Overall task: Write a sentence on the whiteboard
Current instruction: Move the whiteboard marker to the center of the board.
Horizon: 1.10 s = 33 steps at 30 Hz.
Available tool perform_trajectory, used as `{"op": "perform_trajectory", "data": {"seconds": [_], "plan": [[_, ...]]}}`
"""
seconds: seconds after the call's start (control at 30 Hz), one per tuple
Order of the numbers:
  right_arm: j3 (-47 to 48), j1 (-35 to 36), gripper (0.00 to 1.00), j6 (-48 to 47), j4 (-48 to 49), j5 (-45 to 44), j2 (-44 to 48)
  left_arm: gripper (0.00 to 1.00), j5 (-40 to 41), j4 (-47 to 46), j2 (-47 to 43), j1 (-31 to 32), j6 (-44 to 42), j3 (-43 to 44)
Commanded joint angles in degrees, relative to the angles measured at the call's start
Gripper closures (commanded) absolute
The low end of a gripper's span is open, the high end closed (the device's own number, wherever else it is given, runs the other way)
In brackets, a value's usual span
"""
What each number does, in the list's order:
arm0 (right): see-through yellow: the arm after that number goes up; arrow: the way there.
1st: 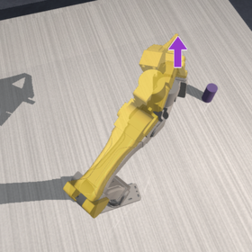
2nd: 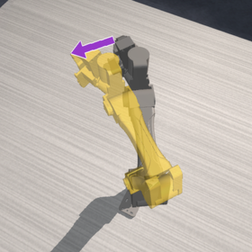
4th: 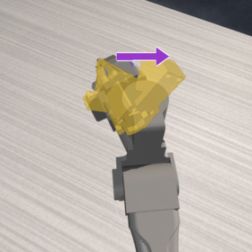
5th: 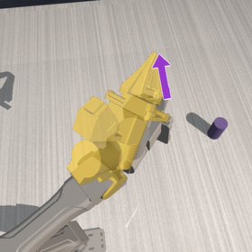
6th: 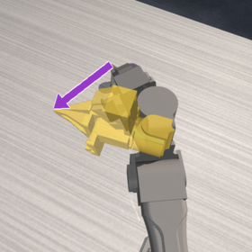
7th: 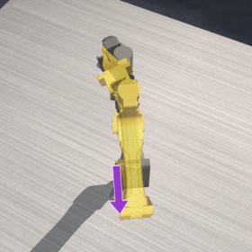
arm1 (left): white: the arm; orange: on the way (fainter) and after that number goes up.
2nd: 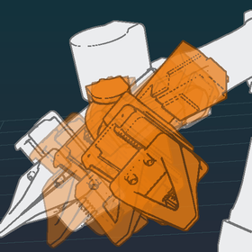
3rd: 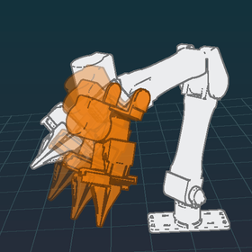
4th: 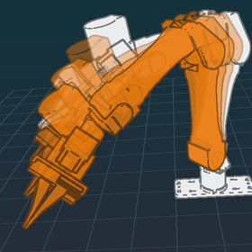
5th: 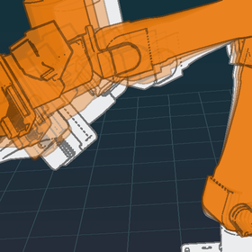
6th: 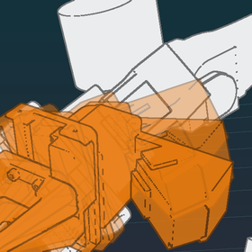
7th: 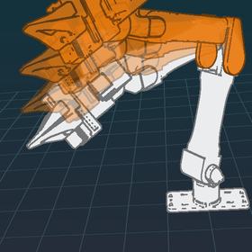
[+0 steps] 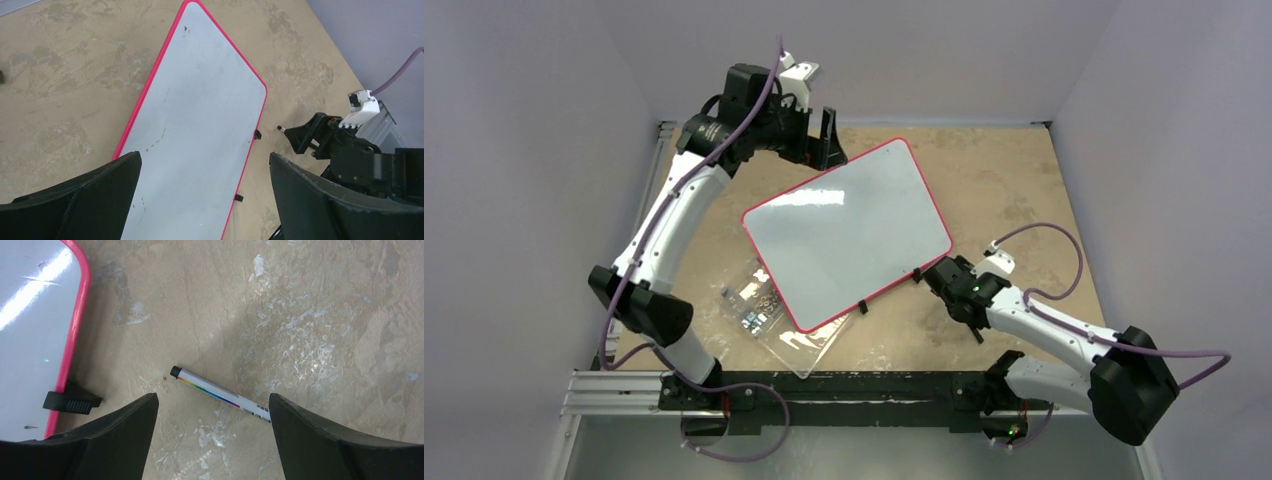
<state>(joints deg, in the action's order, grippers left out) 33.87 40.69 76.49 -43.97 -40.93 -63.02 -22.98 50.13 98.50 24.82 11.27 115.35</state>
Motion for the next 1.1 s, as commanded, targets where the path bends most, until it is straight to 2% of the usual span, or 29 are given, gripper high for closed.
{"op": "perform_trajectory", "data": {"seconds": [0.0, 0.1, 0.3, 0.7, 0.9, 1.07], "plan": [[-3.24, -1.23, 0.21, 3.73, 5.84, -0.07, -0.06, 0.0, 1.05, -3.45, -6.76, 0.23, 0.75, -6.71], [-3.62, -1.49, 0.27, 3.25, 6.73, -0.32, 0.32, 0.0, 0.81, -4.57, -9.78, 0.18, 1.16, -10.17], [-4.72, -1.66, 0.31, 0.64, 10.35, 2.23, 0.83, 0.0, 0.66, -5.35, -13.66, 0.18, 2.28, -13.72], [-7.0, -1.66, 0.35, -6.09, 24.4, 12.52, -2.48, 0.0, 2.18, -7.02, -19.33, 0.23, 2.88, -20.74], [-3.37, -1.66, 0.38, -12.33, 24.97, 13.63, -2.63, 0.0, 2.24, -7.24, -20.89, 0.17, 3.52, -22.59], [-1.88, -1.73, 0.37, -15.5, 17.01, 11.89, 1.42, 0.0, 0.61, -8.43, -23.95, 0.74, 5.94, -27.66]]}}
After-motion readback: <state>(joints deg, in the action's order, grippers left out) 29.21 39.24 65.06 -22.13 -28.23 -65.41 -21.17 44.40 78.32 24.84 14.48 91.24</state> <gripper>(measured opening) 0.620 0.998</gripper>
